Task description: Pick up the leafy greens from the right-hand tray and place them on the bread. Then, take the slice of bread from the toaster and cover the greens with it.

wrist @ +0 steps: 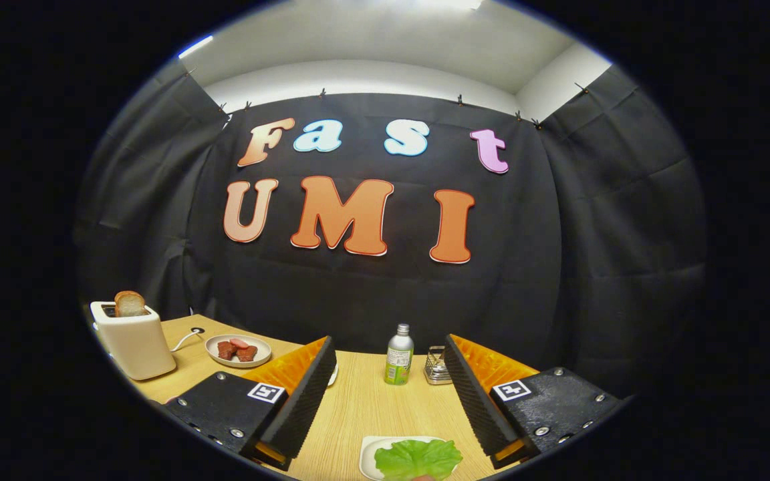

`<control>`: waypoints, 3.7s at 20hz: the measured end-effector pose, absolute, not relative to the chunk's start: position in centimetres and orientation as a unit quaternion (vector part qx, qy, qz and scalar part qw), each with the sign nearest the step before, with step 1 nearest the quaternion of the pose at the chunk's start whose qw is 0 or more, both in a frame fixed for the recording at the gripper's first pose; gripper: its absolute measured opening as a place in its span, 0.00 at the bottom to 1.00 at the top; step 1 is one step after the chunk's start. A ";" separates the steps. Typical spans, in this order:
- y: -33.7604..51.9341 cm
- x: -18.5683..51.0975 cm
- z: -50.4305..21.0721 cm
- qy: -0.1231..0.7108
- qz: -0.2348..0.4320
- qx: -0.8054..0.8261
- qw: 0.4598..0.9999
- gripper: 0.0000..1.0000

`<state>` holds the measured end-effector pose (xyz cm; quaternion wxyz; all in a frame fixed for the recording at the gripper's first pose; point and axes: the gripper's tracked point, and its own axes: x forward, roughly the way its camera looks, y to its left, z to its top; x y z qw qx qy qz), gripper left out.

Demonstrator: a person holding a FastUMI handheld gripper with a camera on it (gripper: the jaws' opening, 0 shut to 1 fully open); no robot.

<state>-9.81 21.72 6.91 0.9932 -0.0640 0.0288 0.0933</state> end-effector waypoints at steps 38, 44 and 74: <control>15.8 -12.2 -15.7 0.522 0.097 -0.065 0.845 0.97; 14.6 -12.8 -17.6 0.553 0.091 -0.087 0.824 0.97; 14.2 -12.0 -18.4 0.549 0.087 -0.026 0.831 0.04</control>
